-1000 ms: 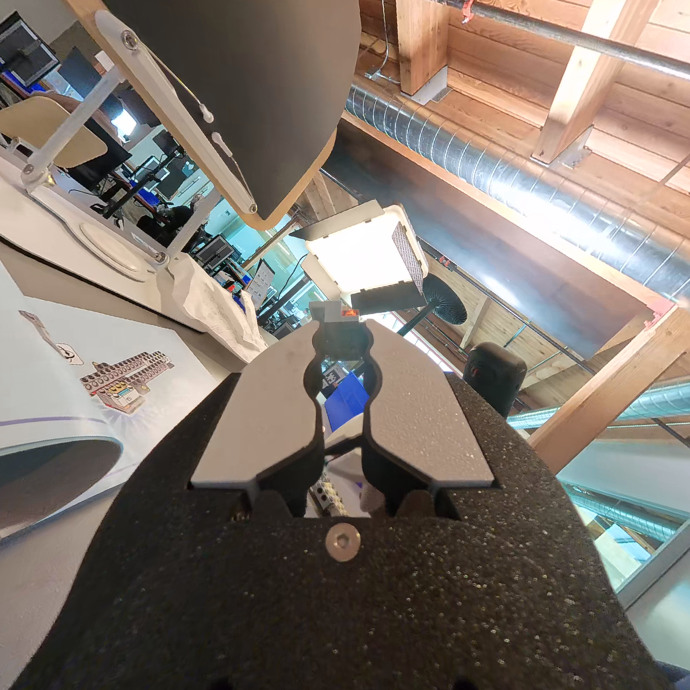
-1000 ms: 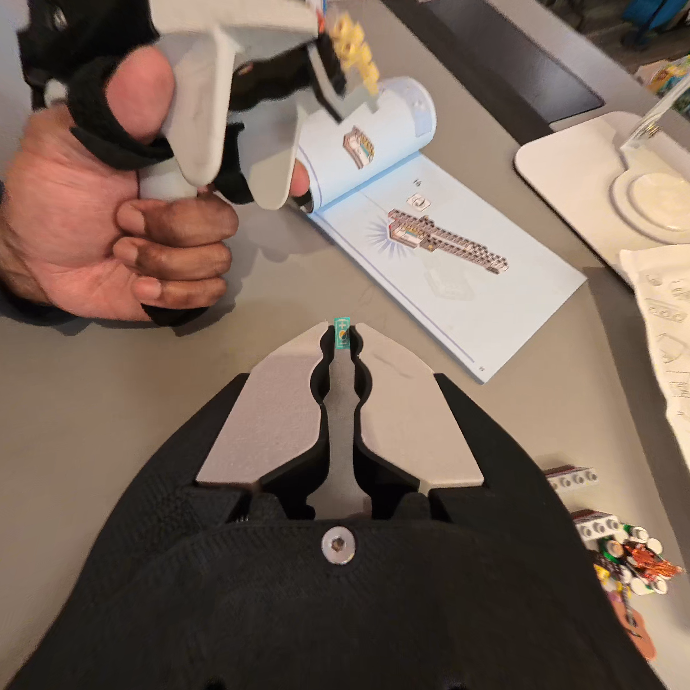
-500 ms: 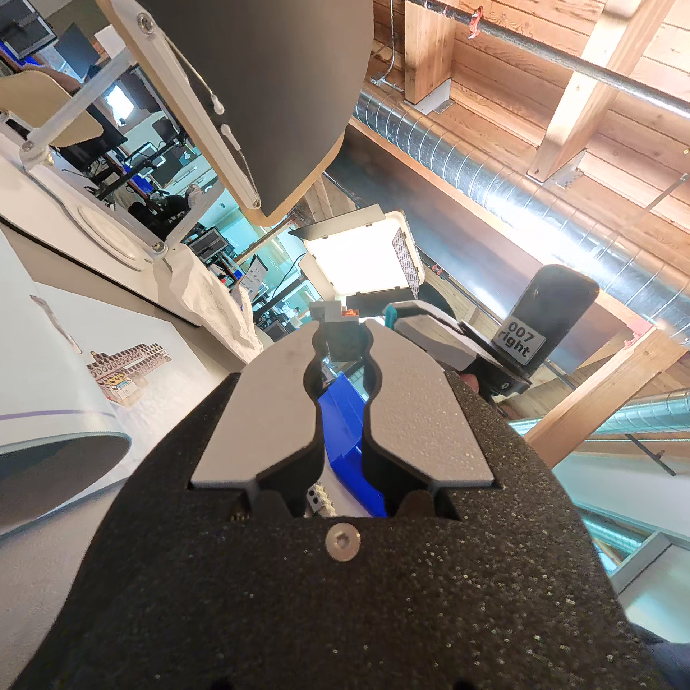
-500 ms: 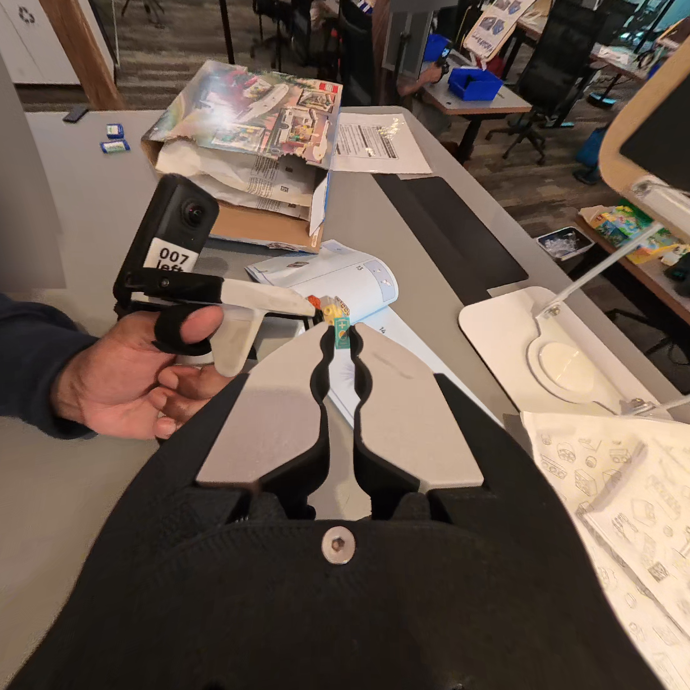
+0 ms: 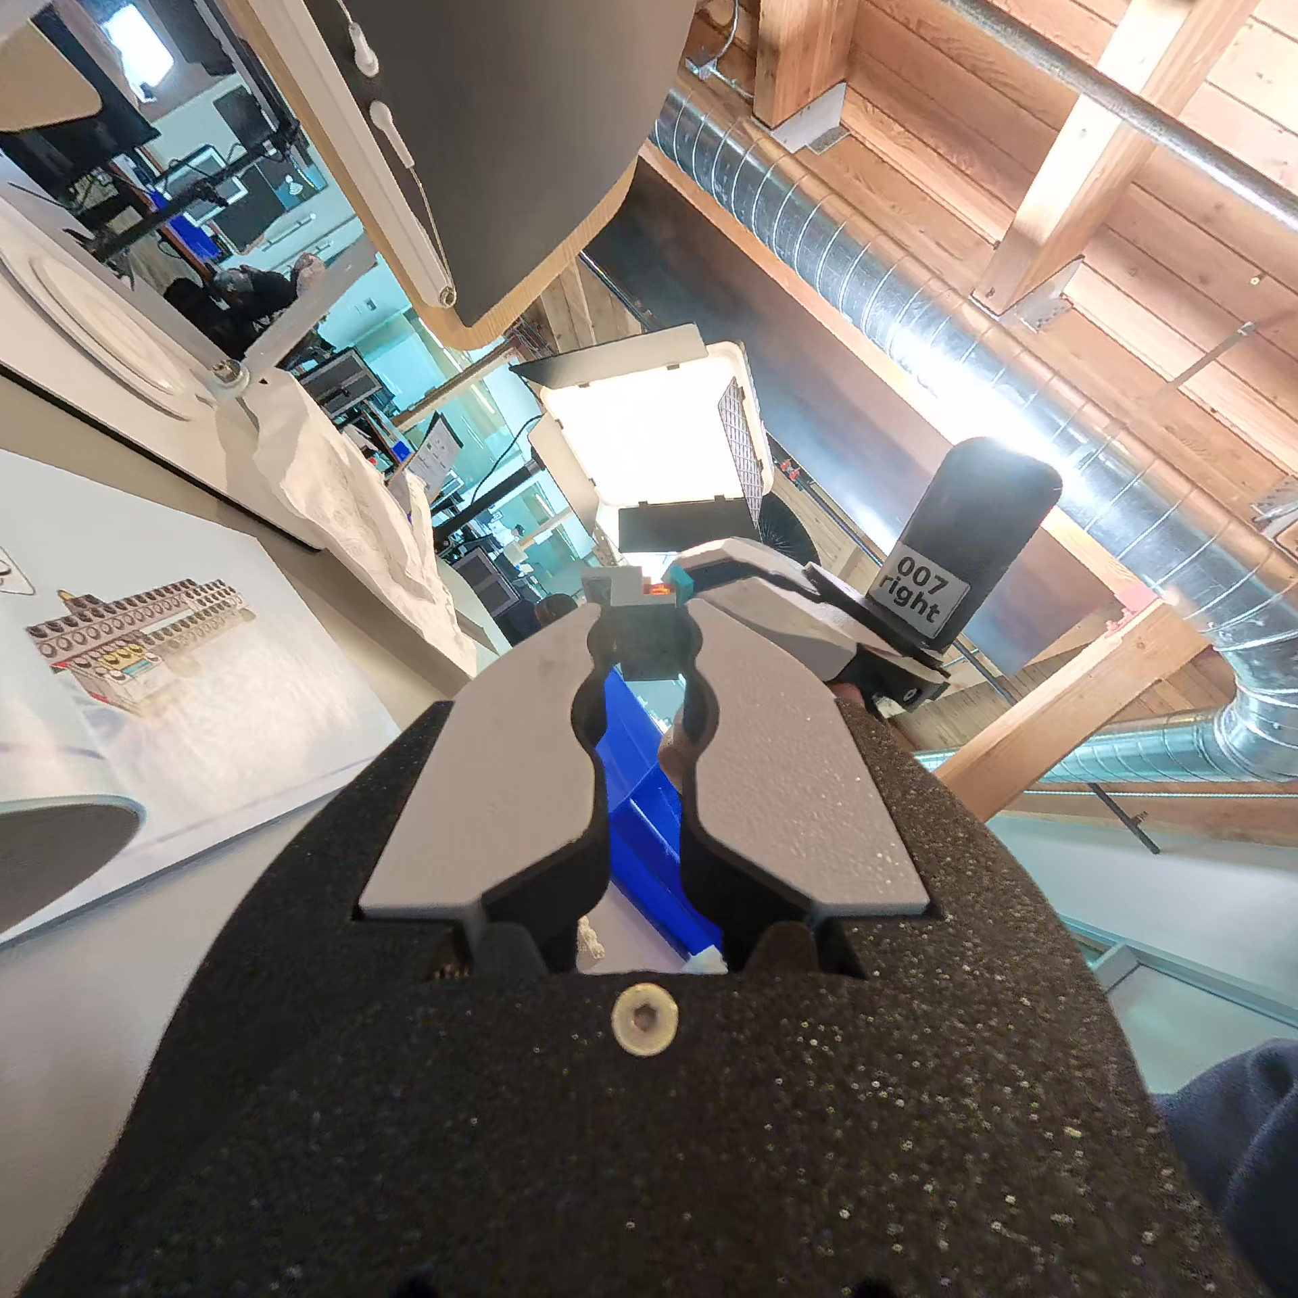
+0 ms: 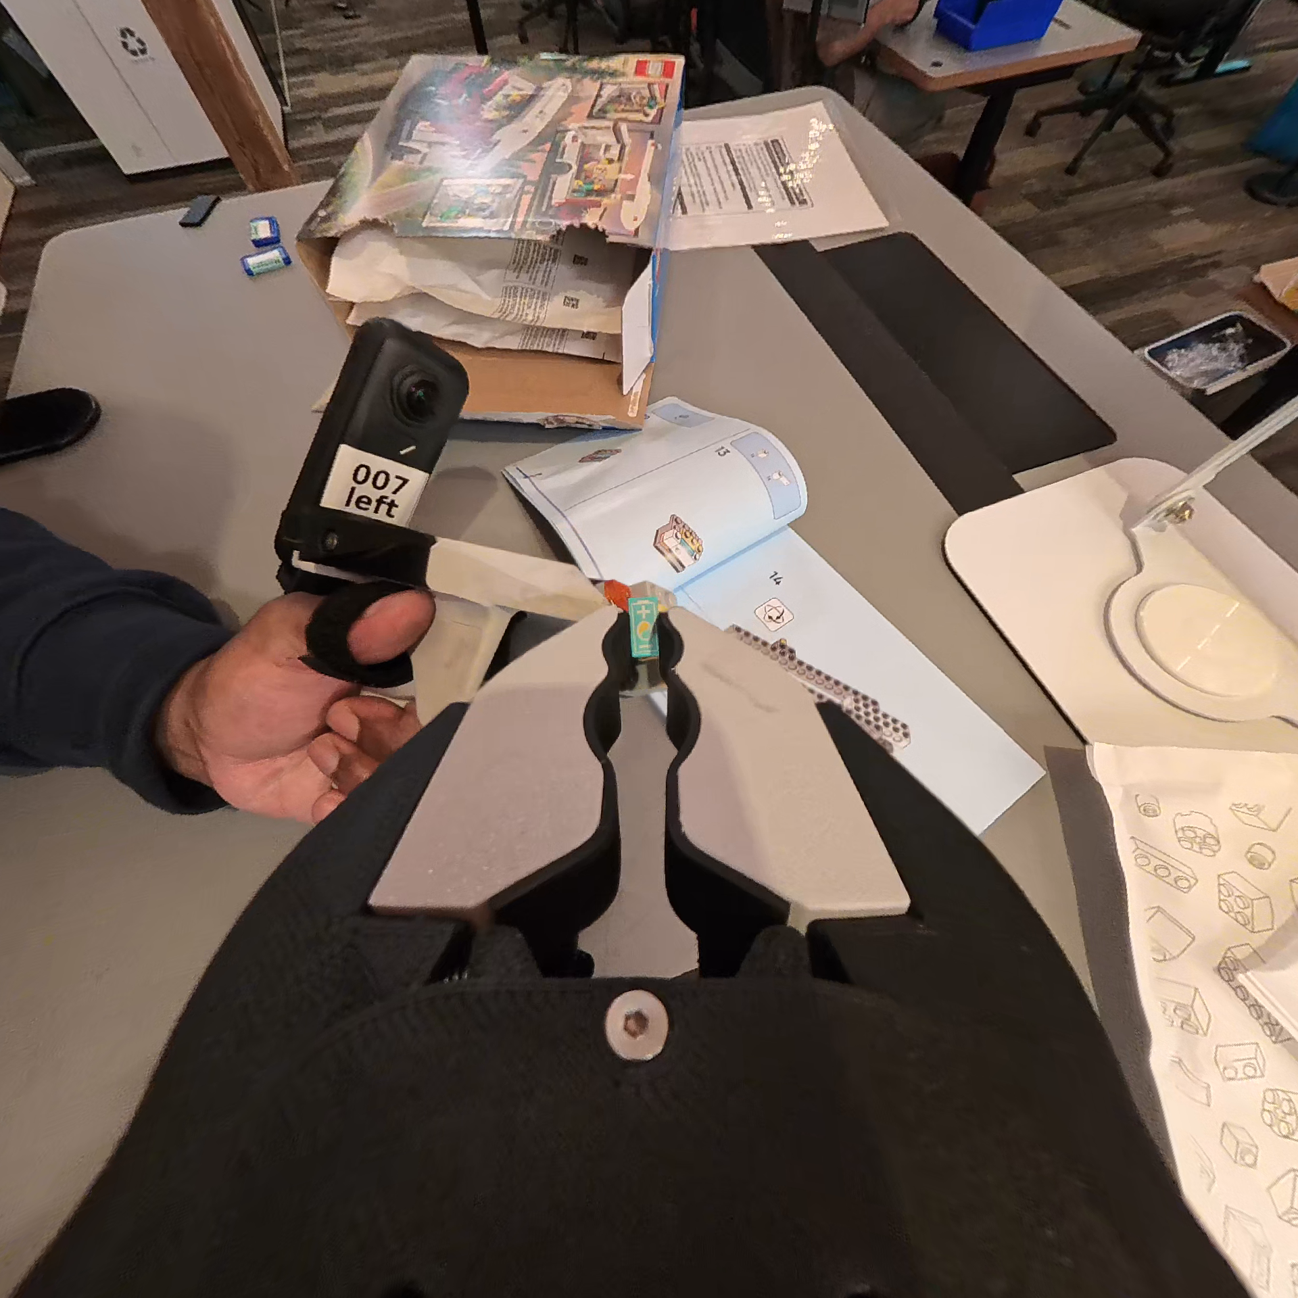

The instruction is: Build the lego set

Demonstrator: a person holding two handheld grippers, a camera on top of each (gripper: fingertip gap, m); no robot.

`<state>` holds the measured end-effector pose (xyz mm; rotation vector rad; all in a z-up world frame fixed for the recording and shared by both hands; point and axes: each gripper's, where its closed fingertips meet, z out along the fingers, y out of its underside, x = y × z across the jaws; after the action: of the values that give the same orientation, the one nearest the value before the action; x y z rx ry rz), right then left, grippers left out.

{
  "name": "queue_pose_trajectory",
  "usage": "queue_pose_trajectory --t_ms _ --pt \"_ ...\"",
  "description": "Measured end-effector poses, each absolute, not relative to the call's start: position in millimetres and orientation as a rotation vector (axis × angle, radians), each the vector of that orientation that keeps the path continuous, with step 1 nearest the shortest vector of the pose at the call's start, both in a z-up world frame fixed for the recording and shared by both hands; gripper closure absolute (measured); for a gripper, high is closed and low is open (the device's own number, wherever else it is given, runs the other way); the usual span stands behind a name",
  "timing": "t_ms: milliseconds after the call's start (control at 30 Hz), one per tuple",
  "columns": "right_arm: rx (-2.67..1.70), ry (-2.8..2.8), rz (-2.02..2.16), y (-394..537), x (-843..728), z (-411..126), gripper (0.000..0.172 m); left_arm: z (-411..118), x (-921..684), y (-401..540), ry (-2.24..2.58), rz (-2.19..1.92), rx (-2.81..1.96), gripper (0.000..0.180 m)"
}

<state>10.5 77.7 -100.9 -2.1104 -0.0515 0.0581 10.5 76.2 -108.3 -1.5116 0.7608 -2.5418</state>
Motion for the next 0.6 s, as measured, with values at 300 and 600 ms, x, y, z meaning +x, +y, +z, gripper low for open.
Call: queue_pose_trajectory --t_ms 300,600 --pt "-2.128 -0.03 0.09 76.2 10.5 -107.2 0.164 -110.6 10.2 71.8 0.743 -2.589 -1.542 0.164" --pt "-2.134 -0.02 0.125 76.7 6.5 -107.9 0.164 -111.5 9.8 74.8 0.692 -2.635 -1.556 0.164"
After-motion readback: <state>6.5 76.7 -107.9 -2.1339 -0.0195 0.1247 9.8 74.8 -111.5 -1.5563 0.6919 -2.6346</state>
